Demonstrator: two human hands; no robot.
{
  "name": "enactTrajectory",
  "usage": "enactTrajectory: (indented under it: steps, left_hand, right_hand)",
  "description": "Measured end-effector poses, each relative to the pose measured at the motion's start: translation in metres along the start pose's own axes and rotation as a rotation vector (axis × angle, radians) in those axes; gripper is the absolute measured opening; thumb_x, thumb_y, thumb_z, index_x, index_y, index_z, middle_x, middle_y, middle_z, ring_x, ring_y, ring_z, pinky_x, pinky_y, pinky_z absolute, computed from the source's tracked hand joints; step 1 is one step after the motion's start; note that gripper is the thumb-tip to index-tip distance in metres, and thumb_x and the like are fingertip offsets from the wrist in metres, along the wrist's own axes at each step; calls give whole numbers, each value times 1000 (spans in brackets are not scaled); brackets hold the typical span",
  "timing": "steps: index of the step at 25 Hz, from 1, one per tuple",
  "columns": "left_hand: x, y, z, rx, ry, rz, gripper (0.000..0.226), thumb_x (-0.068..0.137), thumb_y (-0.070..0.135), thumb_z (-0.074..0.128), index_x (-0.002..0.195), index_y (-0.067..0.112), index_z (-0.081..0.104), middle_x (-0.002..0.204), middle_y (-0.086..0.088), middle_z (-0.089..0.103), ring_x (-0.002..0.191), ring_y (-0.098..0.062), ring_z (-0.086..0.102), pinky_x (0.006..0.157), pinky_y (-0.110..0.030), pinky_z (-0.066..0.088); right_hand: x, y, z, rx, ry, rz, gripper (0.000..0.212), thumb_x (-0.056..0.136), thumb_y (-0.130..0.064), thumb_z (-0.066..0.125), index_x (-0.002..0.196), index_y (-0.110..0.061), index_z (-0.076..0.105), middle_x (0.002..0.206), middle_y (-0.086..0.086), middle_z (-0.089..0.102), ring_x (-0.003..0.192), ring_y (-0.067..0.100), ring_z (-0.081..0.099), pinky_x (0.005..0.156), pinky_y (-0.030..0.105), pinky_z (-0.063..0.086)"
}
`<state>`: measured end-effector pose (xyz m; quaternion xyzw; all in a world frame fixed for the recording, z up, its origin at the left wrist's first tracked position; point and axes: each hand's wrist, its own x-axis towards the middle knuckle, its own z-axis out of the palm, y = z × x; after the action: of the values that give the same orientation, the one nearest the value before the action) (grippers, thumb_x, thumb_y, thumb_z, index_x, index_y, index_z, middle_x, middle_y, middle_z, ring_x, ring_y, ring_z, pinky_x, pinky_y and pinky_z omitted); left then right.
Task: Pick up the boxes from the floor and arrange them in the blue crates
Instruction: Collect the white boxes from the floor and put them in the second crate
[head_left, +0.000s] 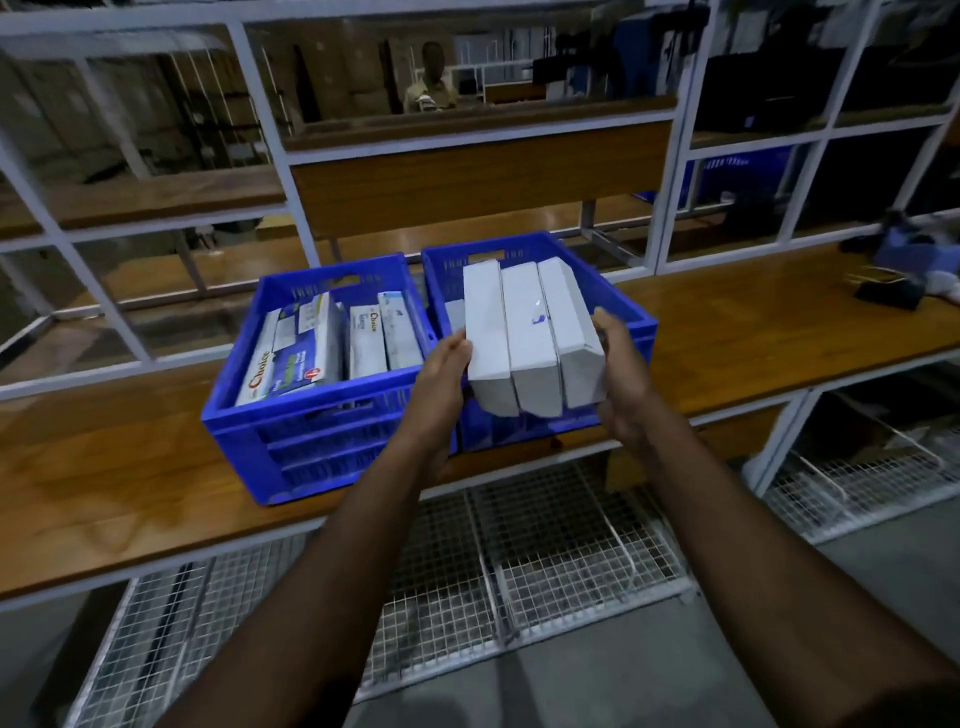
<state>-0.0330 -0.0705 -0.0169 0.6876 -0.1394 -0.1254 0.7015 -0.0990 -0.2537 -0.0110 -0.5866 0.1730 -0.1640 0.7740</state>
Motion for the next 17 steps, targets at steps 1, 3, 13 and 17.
enactTrajectory:
  steps: [1, 3, 13, 17]
  left_hand:
    - [12, 6, 7, 10, -7, 15, 49, 105, 43, 44, 149, 21, 44, 148, 0, 50, 132, -19, 51, 111, -45, 45]
    - [34, 18, 20, 49, -22, 45, 51, 103, 50, 45, 143, 19, 47, 137, -1, 56, 120, -17, 57, 104, -43, 51]
    - [169, 20, 51, 410, -145, 95, 74, 92, 76, 38, 102, 8, 64, 104, -18, 69, 99, -34, 67, 91, -51, 54]
    - [203, -4, 60, 671, -215, -22, 93, 87, 82, 35, 136, 5, 52, 132, -19, 62, 116, -36, 62, 100, -48, 49]
  right_hand:
    - [14, -8, -2, -18, 5, -1, 49, 98, -59, 35, 118, -30, 69, 111, 6, 75, 108, 32, 68, 87, 49, 52]
    - [39, -21, -4, -56, 0, -15, 50, 96, -62, 34, 114, -33, 70, 112, 9, 74, 112, 36, 65, 86, 49, 50]
    - [156, -63, -16, -325, 168, 114, 51, 98, -63, 32, 100, -23, 63, 112, 12, 71, 99, 28, 66, 96, 47, 51]
    - [183, -43, -24, -526, 235, 194, 51, 104, -54, 23, 113, -15, 56, 112, 6, 60, 94, 24, 58, 87, 38, 42]
